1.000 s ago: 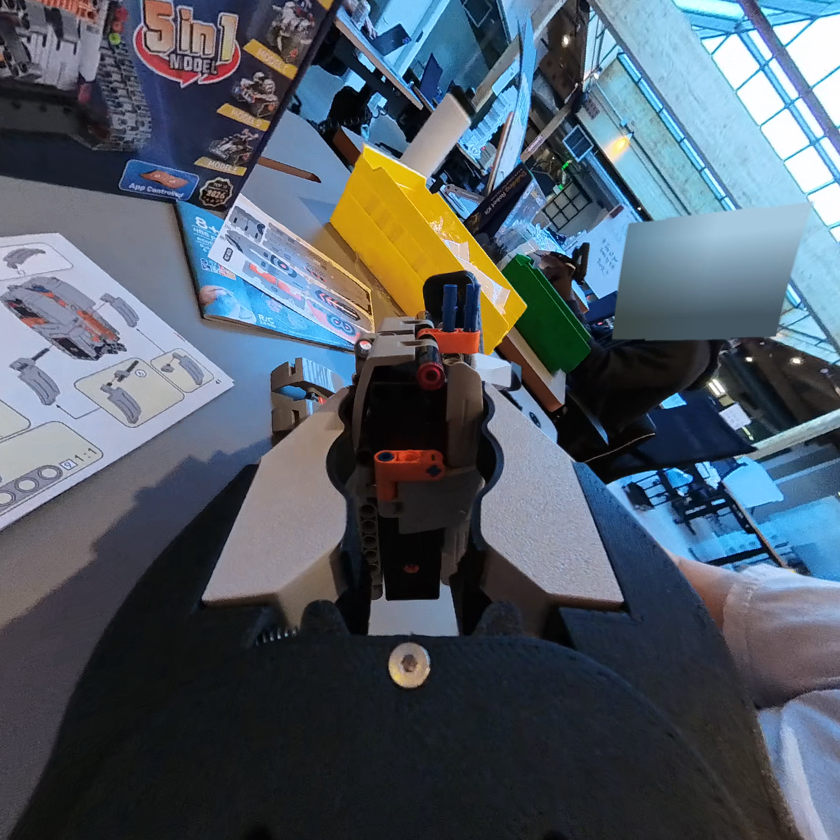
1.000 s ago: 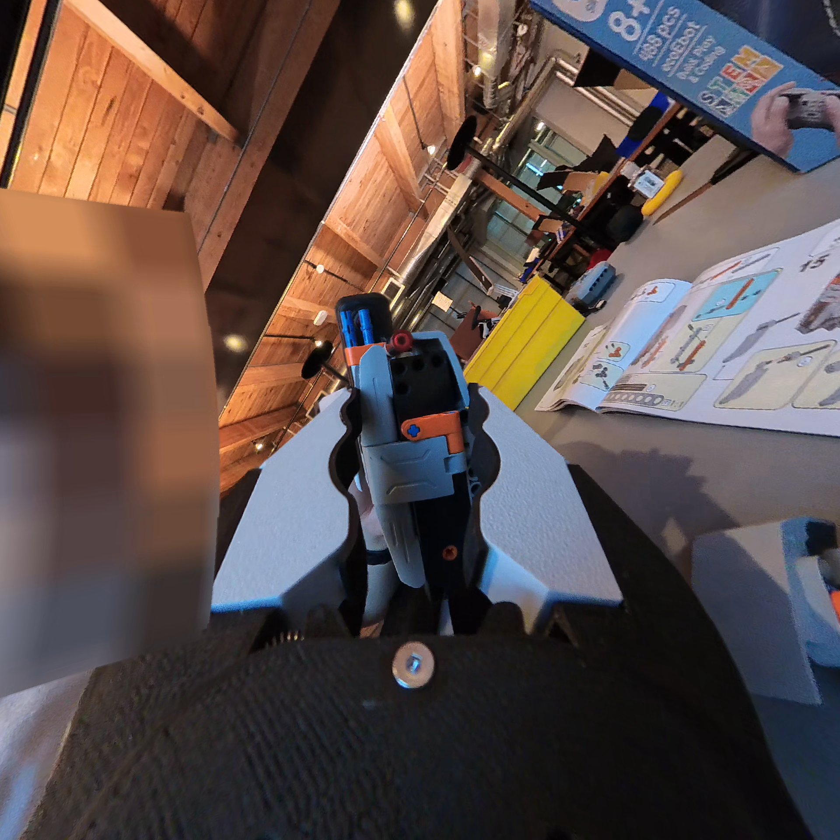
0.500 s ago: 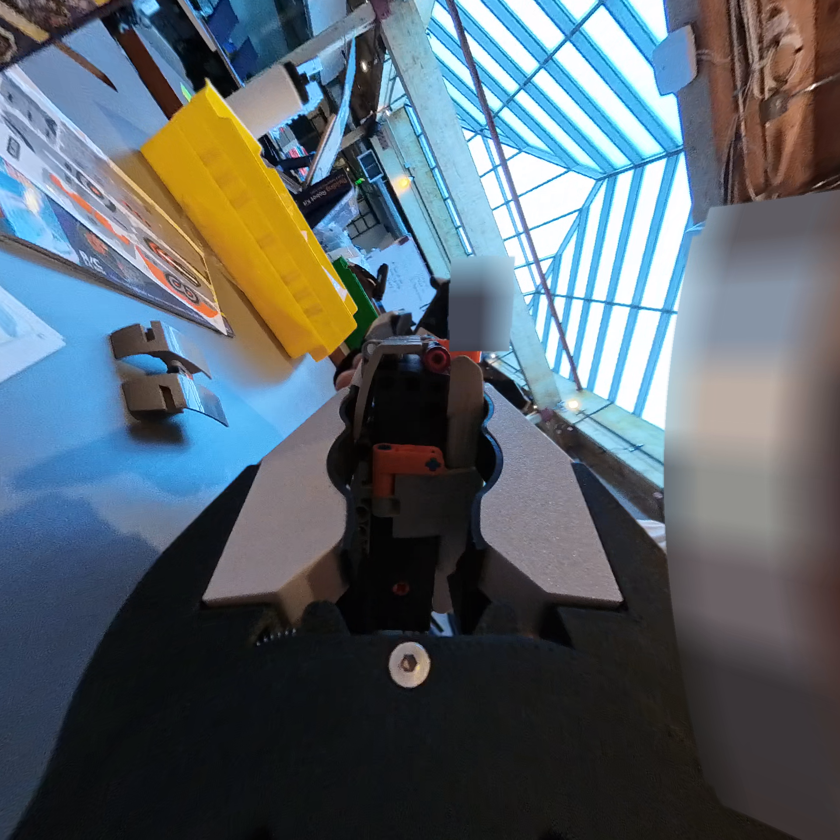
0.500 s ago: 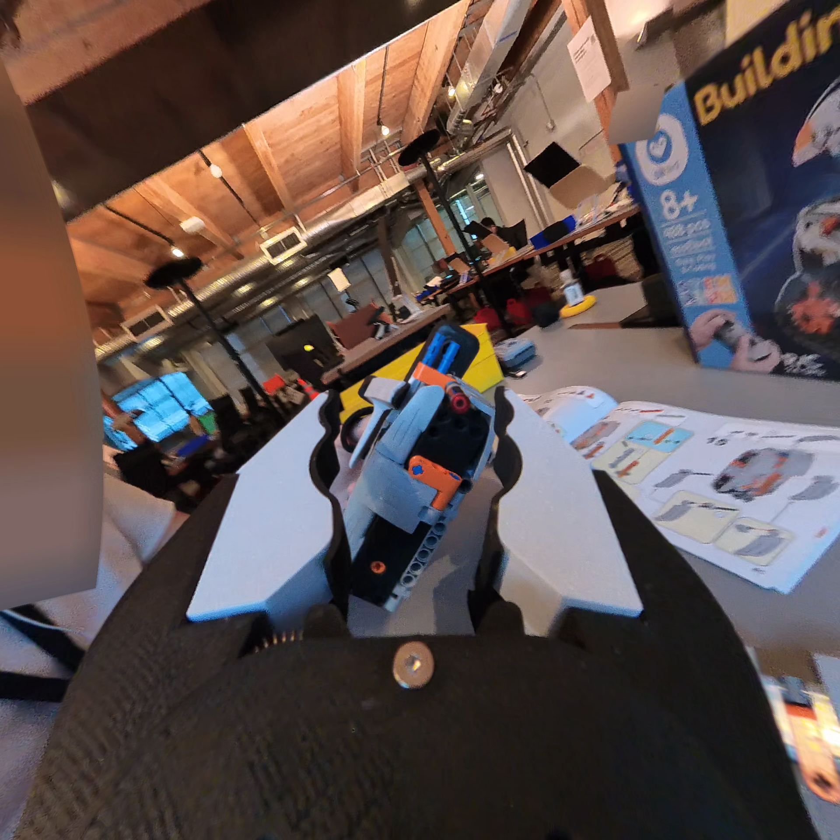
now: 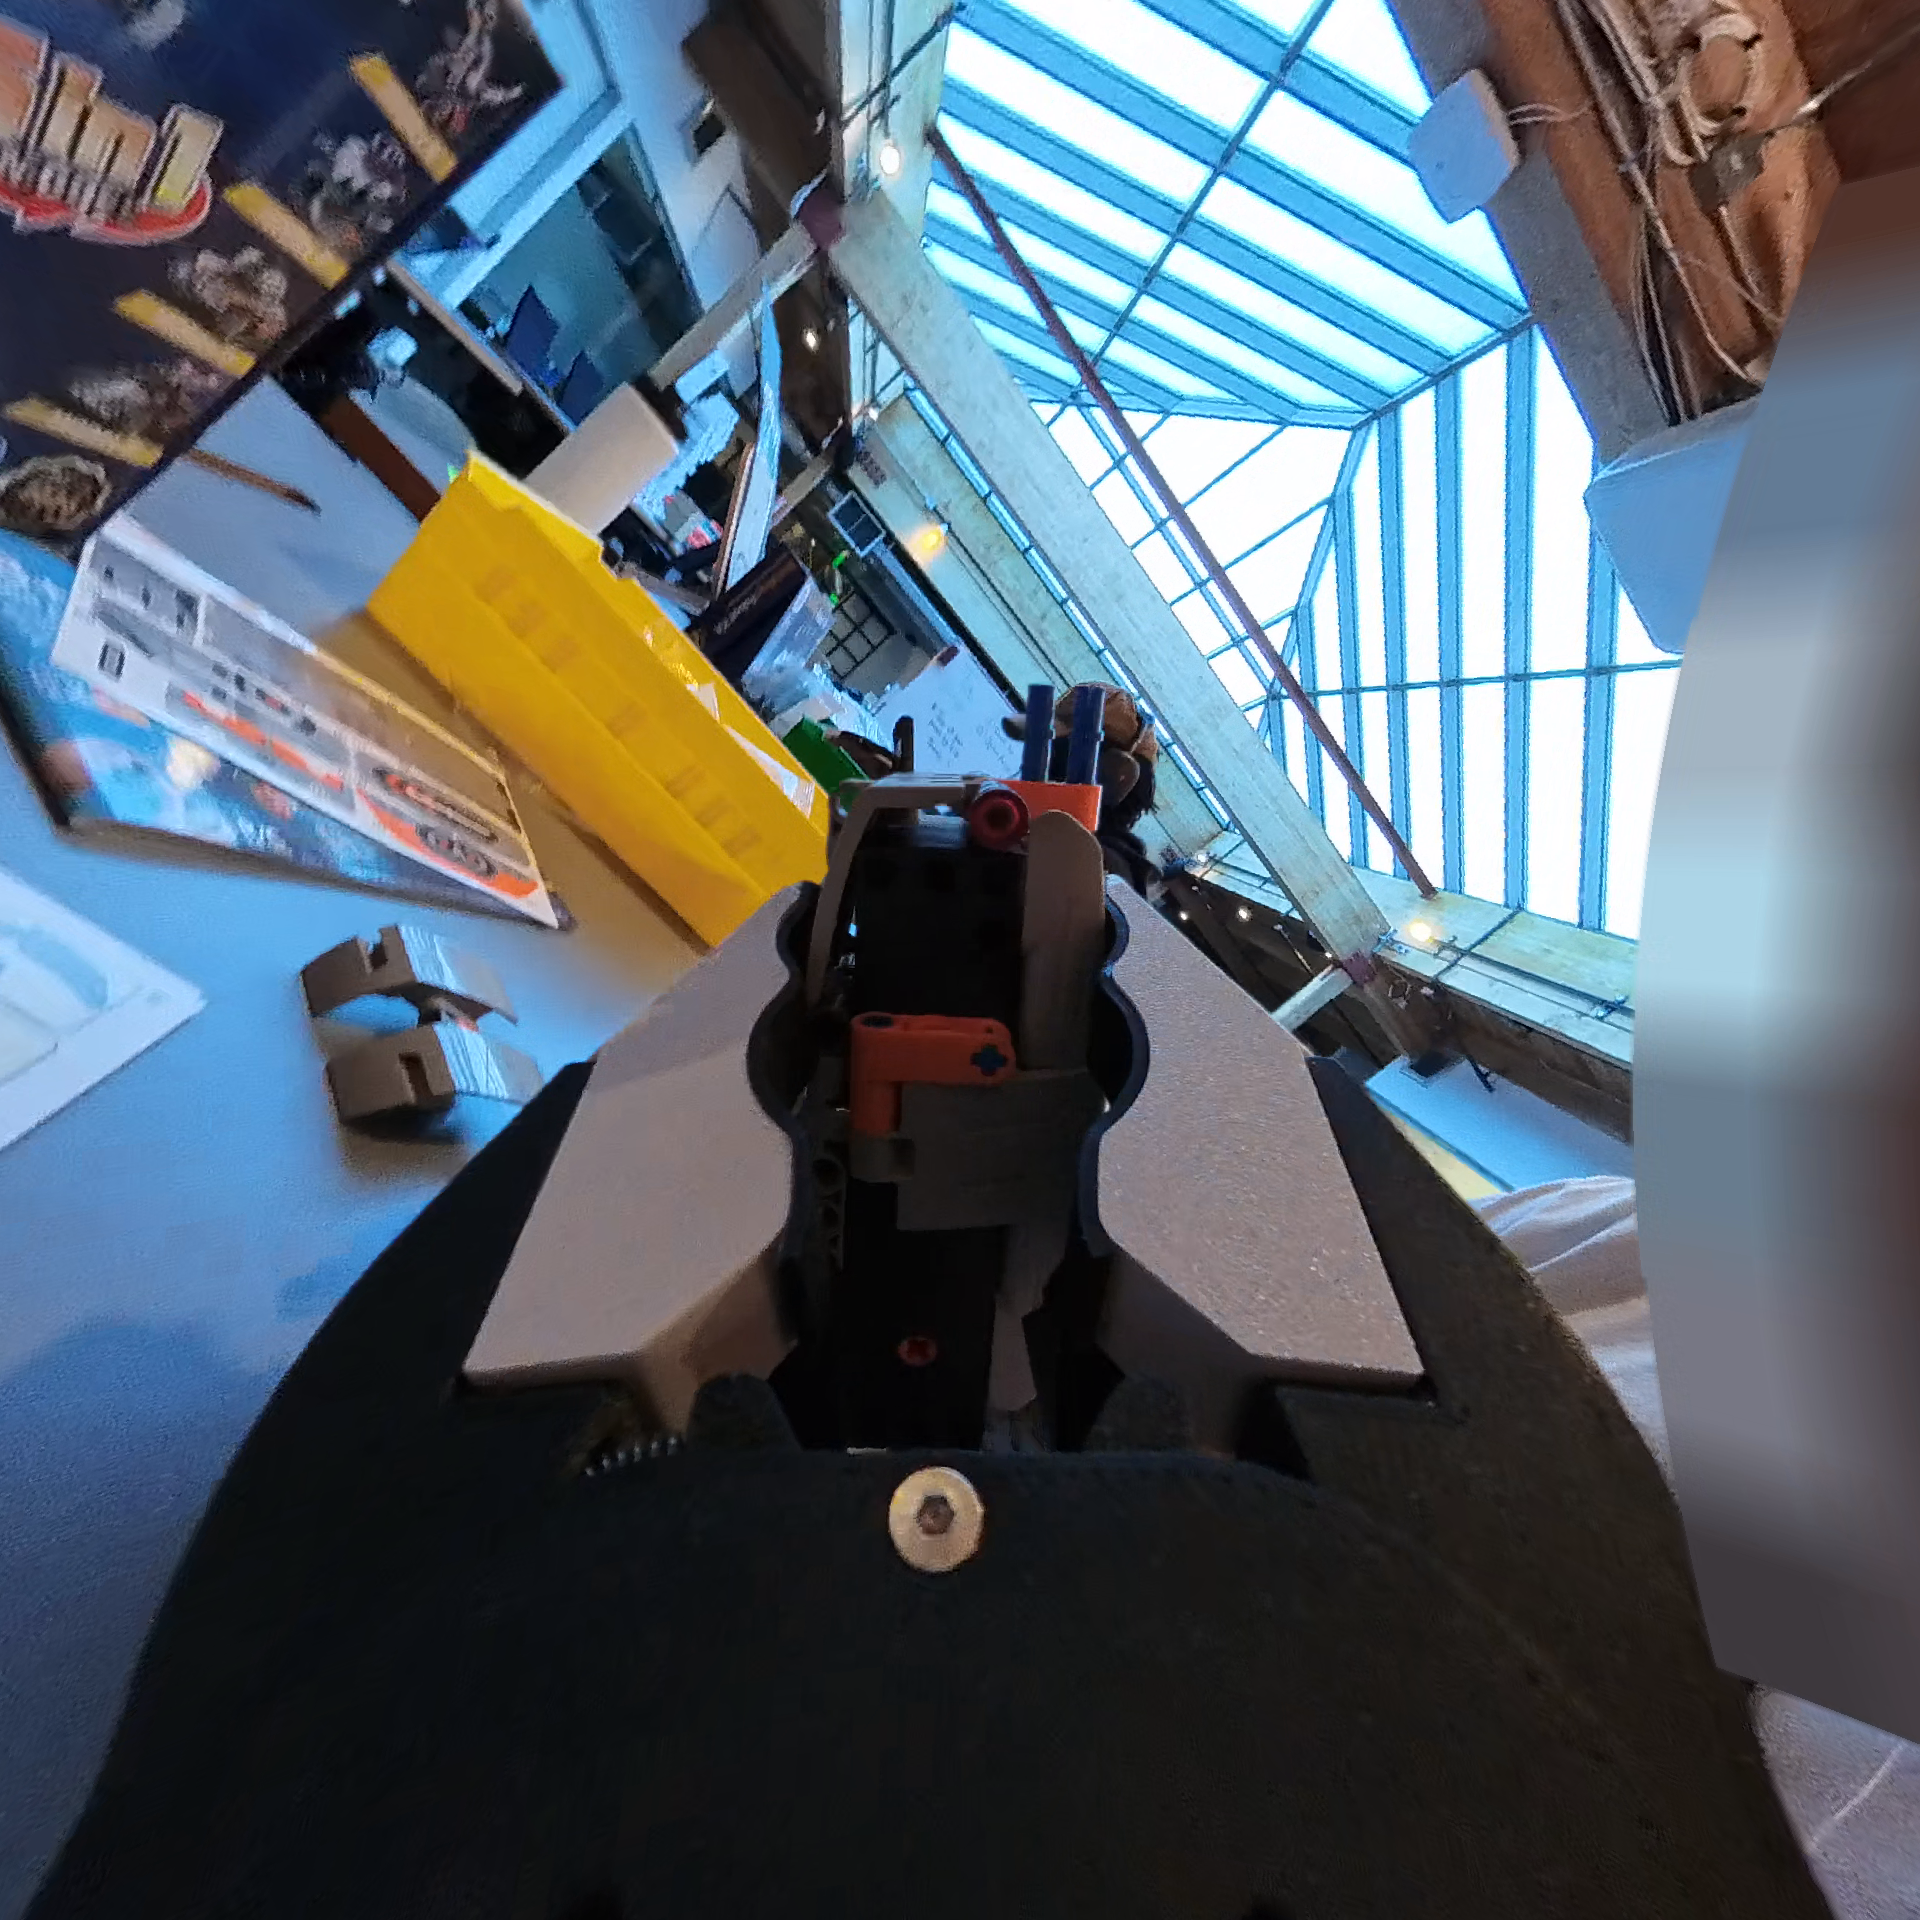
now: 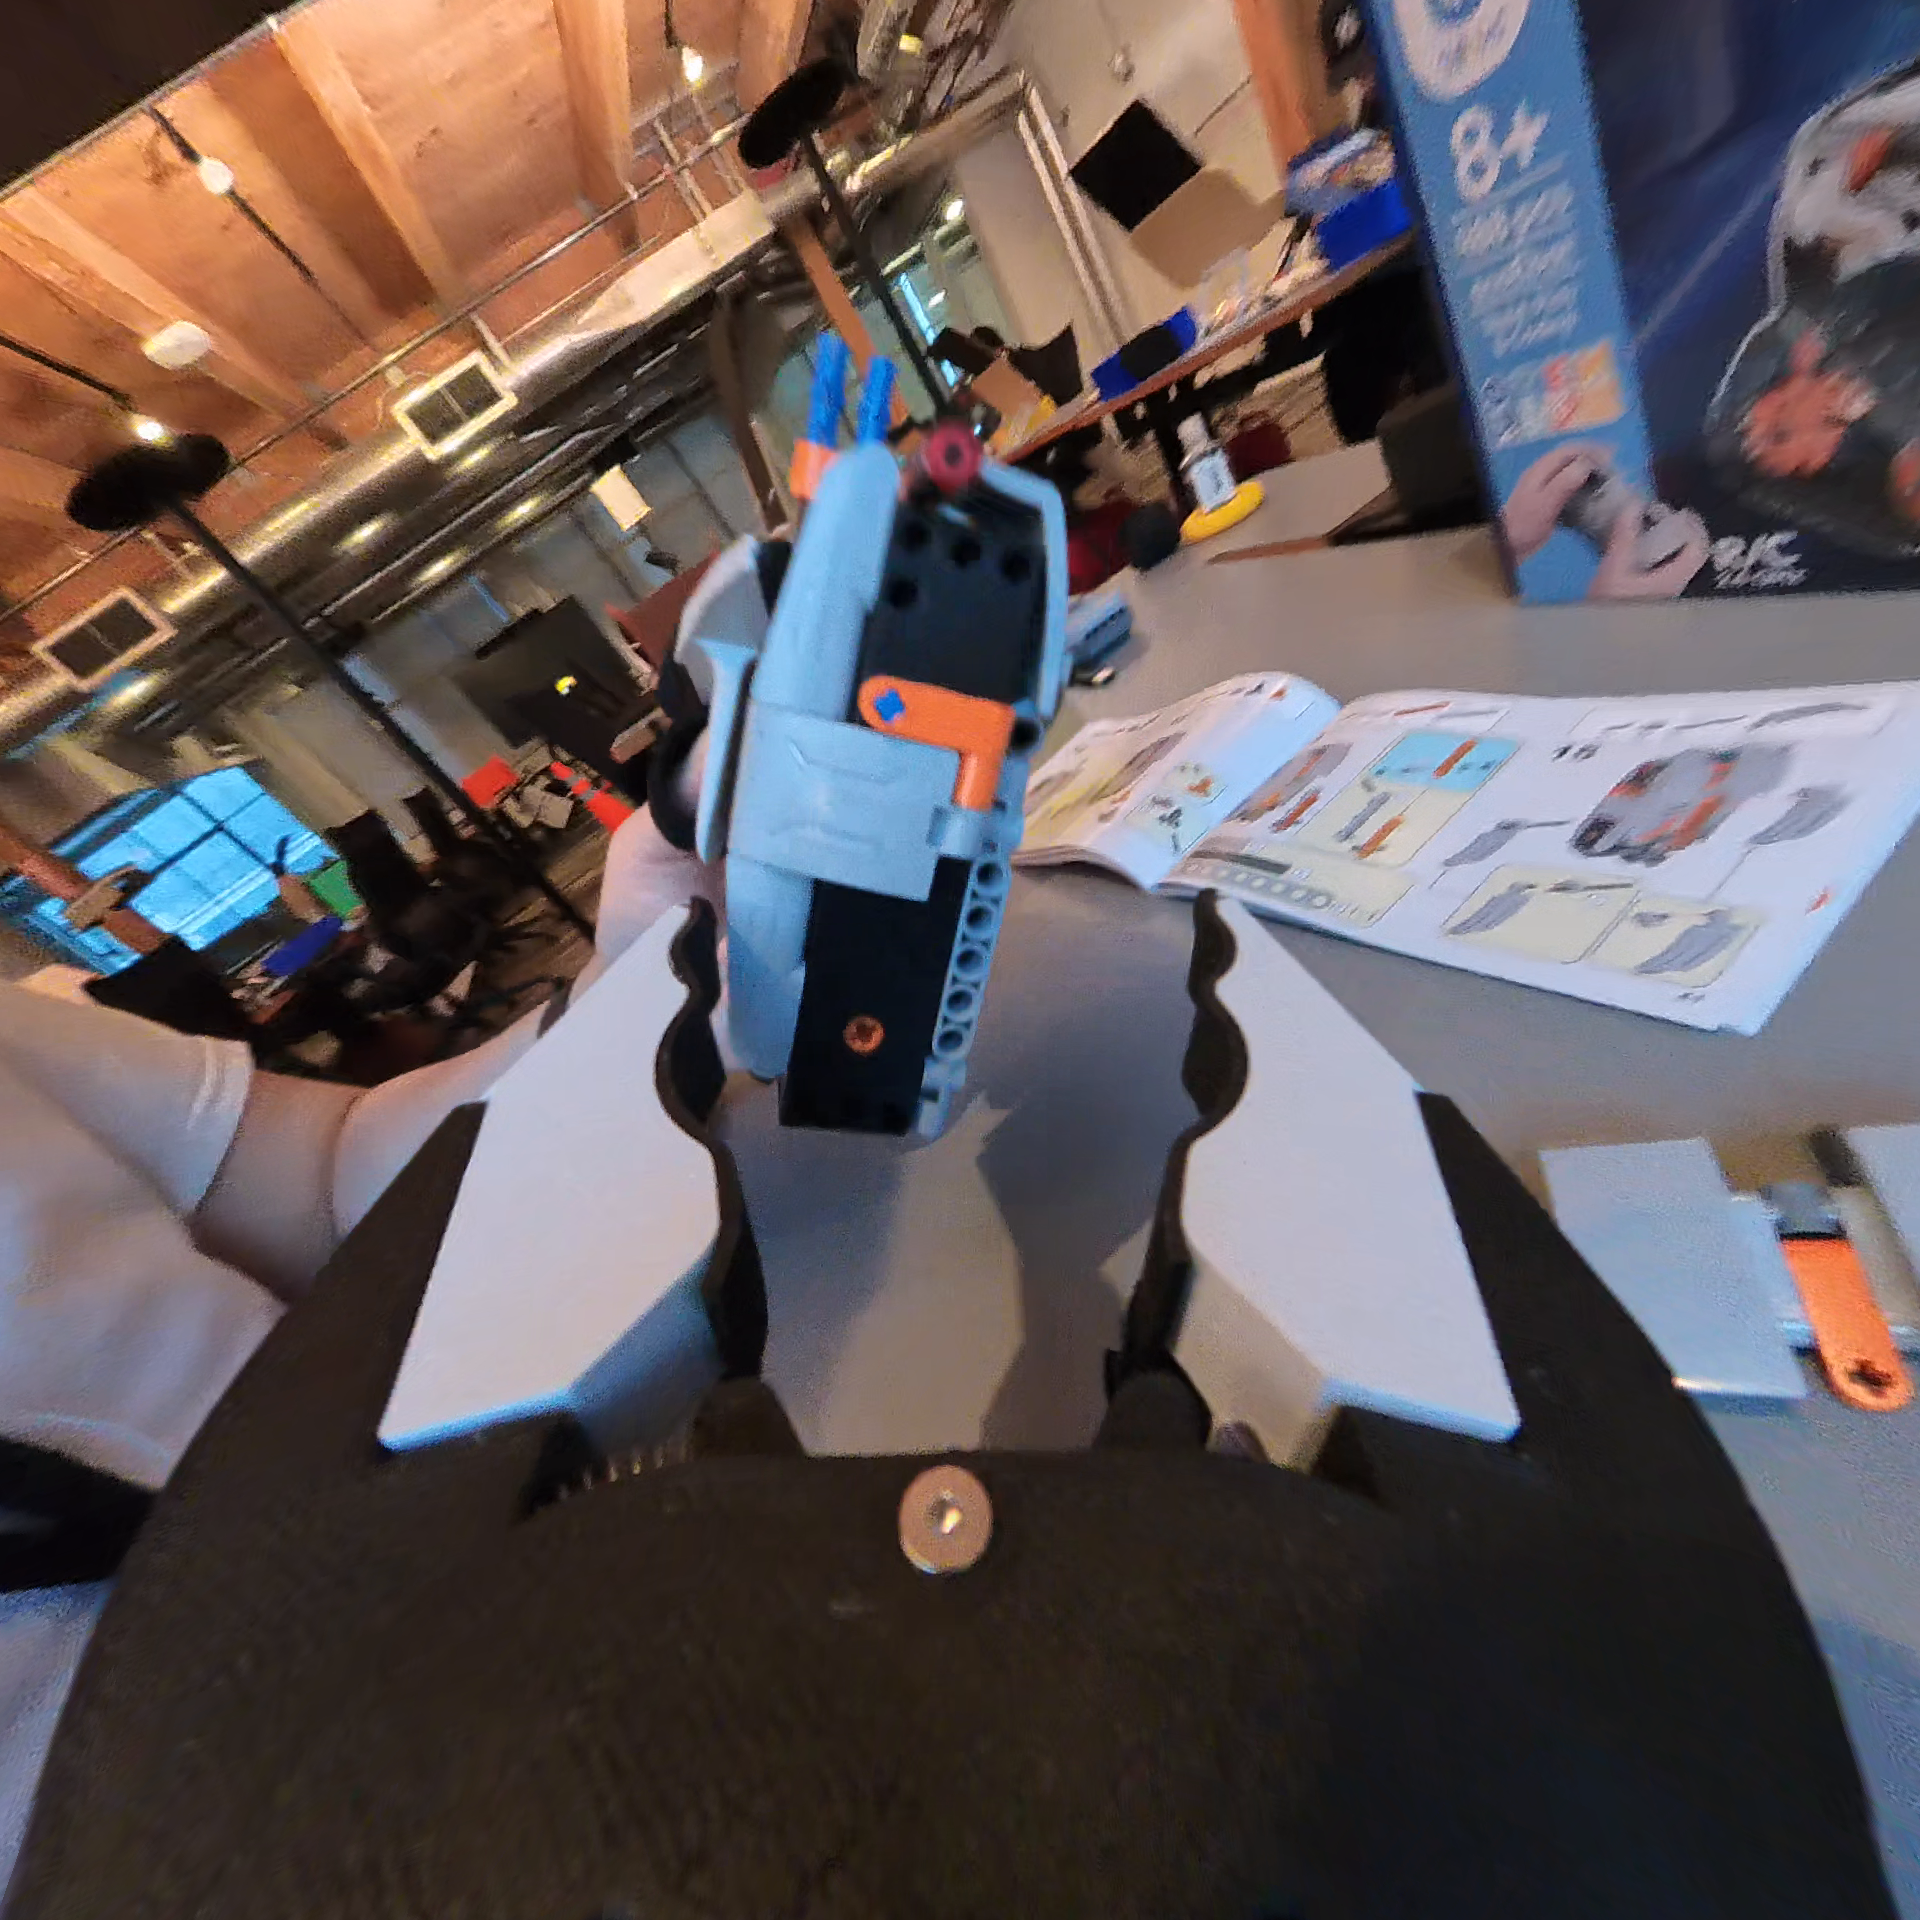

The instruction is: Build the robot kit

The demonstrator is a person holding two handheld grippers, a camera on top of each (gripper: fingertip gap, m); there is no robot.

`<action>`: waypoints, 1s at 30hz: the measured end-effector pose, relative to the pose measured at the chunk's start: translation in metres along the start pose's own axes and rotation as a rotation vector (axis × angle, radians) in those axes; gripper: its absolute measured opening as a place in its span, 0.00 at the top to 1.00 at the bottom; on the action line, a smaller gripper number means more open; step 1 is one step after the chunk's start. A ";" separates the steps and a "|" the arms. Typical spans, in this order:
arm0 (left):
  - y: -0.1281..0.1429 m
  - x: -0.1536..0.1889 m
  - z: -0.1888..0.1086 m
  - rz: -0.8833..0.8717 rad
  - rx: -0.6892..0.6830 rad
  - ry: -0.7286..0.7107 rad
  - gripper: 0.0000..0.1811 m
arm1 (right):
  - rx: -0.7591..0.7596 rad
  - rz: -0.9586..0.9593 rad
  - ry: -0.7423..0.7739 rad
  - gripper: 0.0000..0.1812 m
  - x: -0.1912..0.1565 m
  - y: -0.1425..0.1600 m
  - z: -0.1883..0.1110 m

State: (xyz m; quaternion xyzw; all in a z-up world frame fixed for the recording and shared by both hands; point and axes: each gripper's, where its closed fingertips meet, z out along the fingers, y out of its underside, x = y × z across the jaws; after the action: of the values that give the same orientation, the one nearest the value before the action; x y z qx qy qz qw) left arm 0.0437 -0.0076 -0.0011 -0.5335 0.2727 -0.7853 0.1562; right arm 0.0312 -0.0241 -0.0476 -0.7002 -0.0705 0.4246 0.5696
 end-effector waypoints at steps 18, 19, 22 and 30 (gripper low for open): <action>0.021 0.065 0.004 0.669 -0.432 -0.059 0.75 | 0.130 -0.288 -0.139 0.72 -0.062 -0.024 -0.010; 0.022 0.070 0.004 0.697 -0.469 -0.055 0.75 | 0.140 -0.348 -0.131 0.72 -0.066 -0.025 -0.011; 0.023 0.083 0.007 0.821 -0.511 -0.062 0.76 | 0.193 -0.489 -0.109 0.72 -0.074 -0.033 -0.017; 0.031 0.100 0.012 0.963 -0.460 -0.089 0.75 | 0.265 -0.616 -0.144 0.72 -0.089 -0.041 -0.031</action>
State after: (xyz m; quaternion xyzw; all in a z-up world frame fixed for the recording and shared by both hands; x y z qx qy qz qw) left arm 0.0152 -0.0893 0.0591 -0.4012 0.6447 -0.5214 0.3893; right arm 0.0117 -0.0843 0.0331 -0.5342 -0.2631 0.2865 0.7506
